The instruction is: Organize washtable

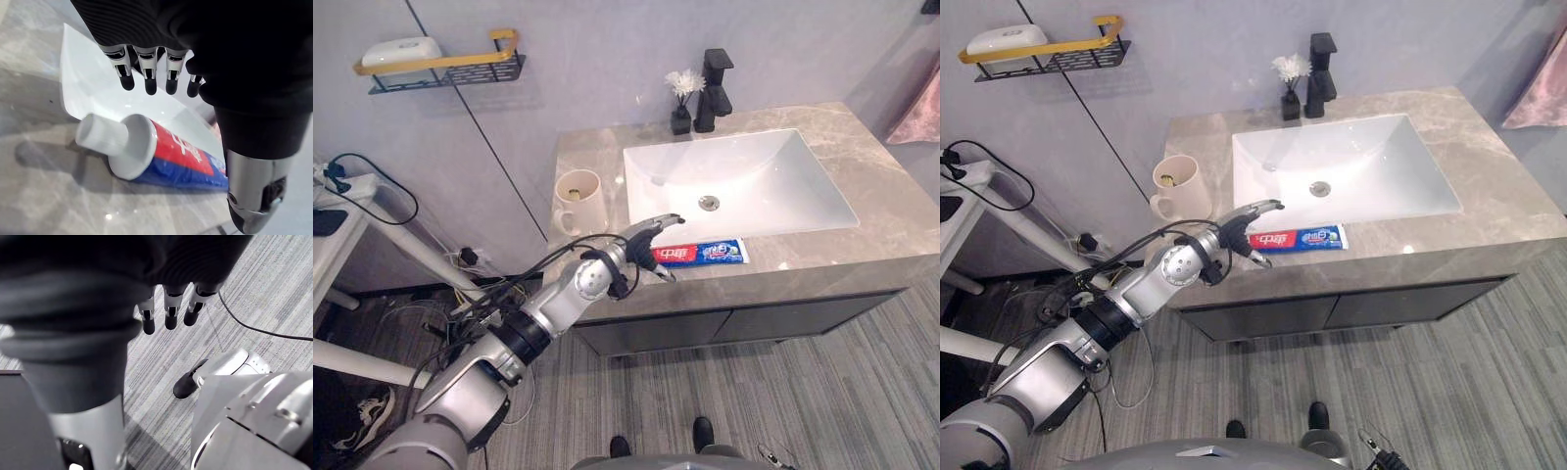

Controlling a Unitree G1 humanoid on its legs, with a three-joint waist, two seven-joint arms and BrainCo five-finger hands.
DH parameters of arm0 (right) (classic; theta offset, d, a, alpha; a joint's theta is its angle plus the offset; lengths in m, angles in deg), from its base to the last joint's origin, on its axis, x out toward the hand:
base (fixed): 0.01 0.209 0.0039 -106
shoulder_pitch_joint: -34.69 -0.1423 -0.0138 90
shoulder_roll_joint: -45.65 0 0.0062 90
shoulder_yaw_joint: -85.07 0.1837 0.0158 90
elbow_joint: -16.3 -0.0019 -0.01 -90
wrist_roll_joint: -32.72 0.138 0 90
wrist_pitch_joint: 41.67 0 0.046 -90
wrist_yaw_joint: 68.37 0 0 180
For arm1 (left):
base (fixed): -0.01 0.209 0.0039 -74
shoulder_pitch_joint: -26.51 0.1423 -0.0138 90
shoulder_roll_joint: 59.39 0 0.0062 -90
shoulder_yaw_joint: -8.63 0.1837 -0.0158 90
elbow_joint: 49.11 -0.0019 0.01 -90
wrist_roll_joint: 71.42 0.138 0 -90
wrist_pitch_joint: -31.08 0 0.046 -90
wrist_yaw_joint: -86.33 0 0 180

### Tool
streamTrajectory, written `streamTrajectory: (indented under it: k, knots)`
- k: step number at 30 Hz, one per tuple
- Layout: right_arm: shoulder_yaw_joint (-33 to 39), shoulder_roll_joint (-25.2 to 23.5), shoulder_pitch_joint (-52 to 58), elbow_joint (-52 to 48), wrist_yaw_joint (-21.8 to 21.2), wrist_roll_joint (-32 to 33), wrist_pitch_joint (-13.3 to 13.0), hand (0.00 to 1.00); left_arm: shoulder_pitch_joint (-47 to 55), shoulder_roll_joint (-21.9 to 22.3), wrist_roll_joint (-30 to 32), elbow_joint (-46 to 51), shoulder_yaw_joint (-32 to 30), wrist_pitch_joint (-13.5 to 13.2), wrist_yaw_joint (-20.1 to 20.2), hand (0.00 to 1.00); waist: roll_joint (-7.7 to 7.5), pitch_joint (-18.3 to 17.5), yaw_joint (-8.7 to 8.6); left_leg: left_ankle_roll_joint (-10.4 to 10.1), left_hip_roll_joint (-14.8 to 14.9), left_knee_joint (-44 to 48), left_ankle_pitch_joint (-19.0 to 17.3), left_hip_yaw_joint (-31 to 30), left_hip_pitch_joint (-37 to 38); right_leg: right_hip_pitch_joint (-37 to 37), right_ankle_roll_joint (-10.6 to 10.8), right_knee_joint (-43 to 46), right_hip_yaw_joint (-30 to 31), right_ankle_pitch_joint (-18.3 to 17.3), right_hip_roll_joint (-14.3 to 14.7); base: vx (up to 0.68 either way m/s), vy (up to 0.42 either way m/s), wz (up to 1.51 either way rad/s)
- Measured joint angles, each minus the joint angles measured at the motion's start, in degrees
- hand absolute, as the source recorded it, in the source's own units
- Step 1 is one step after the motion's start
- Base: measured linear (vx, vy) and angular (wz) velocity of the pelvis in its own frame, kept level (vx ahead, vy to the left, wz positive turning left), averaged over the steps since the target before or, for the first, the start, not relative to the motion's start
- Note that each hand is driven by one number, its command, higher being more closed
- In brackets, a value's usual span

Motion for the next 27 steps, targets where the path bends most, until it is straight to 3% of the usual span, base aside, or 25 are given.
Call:
streamTrajectory:
  k: [26, 27]
  knots:
    - [-2.4, -0.2, -0.2, -2.3, 0.0, 0.0, -0.1, 0.0, 1.4, -1.0, 0.0, 2.5, -2.1, 0.5, -0.9, 0.0, 0.26, 2.9, 0.09, 0.3, -0.1, -0.5, -0.3, 1.6, -1.0, -1.7, 0.2, 0.0, 0.9, 0.3, 0.1, 0.0, 0.002, -0.03]
    - [-2.4, -0.2, -0.1, -2.3, 0.0, 0.0, -0.1, 0.0, 1.4, -0.9, 0.0, 2.8, -2.0, 0.5, -0.9, 1.0, 0.31, 2.9, -0.2, 0.3, -0.1, -0.5, -0.3, 1.6, -1.0, -1.7, 0.2, 0.0, 0.9, 0.3, 0.2, 0.03, -0.008, -0.05]
